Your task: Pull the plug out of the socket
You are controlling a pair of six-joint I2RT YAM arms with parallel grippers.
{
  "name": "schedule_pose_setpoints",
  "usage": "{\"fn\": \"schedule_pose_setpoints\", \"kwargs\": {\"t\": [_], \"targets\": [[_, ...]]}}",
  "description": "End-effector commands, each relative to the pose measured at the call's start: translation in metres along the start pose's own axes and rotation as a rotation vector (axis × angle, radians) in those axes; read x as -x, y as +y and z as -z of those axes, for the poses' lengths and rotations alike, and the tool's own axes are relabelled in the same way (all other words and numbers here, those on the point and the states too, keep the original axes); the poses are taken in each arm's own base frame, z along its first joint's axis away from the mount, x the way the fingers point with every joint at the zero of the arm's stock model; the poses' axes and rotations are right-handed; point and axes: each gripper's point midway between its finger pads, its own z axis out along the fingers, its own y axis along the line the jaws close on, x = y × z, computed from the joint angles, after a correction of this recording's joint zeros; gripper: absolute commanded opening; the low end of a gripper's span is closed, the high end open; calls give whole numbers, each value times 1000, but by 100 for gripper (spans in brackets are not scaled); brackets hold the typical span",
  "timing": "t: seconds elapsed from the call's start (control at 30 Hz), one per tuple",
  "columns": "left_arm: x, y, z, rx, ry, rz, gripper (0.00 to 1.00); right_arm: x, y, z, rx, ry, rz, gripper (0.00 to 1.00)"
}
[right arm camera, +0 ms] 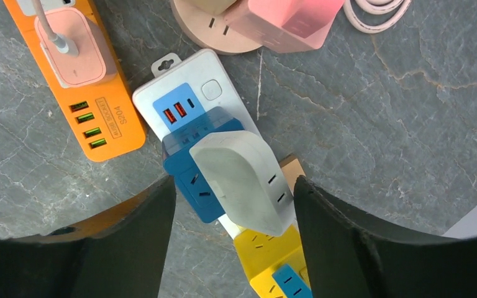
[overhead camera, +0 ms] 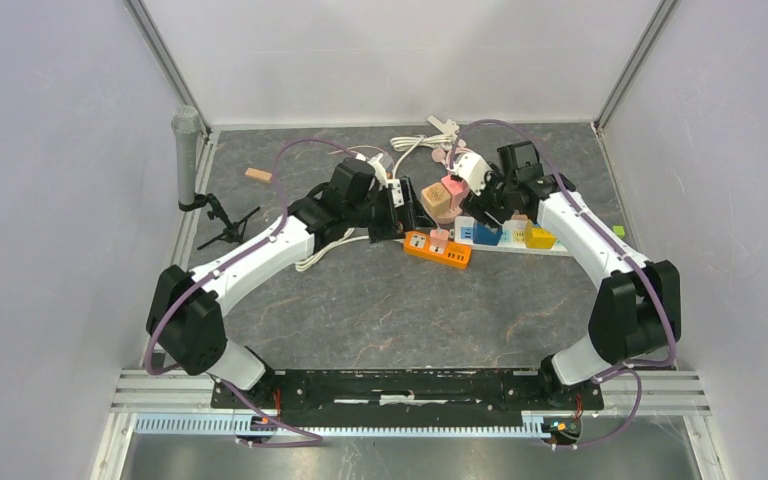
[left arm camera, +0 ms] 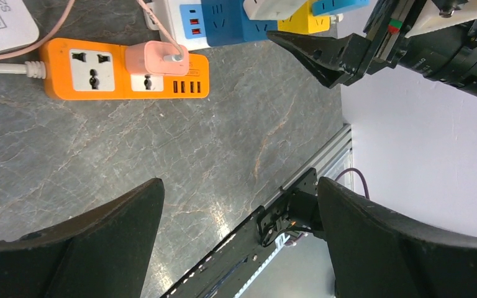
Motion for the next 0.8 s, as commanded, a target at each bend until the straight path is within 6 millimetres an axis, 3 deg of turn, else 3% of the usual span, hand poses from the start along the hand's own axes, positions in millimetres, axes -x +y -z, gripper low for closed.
{"fn": "schedule_pose_setpoints", "kwargs": {"t": [0.0, 0.13, 0.3, 0.43, 0.5, 0.63, 0.77], "targets": [[10, -26, 0, -69, -18, 1, 98, 9, -9, 11, -7, -13, -4, 77], [9, -26, -2, -64, -20, 2, 98, 8, -15, 11, 27, -25, -27, 82], [6, -29, -5, -63, -13, 8, 98, -1, -5, 2, 172, -55, -43, 82], [3, -34, -10, -70, 1, 10, 98, 6, 4, 2, 280, -104, -31, 80], [0, -38, -14, -72, 12, 17, 98, 9, 8, 4, 317, -129, -36, 76], [-3, -49, -27, -98, 24, 45, 95, 10, 10, 8, 335, -169, -43, 59], [-9, -52, -49, -101, 43, 102, 85, 3, 11, 10, 321, -175, -41, 47]]}}
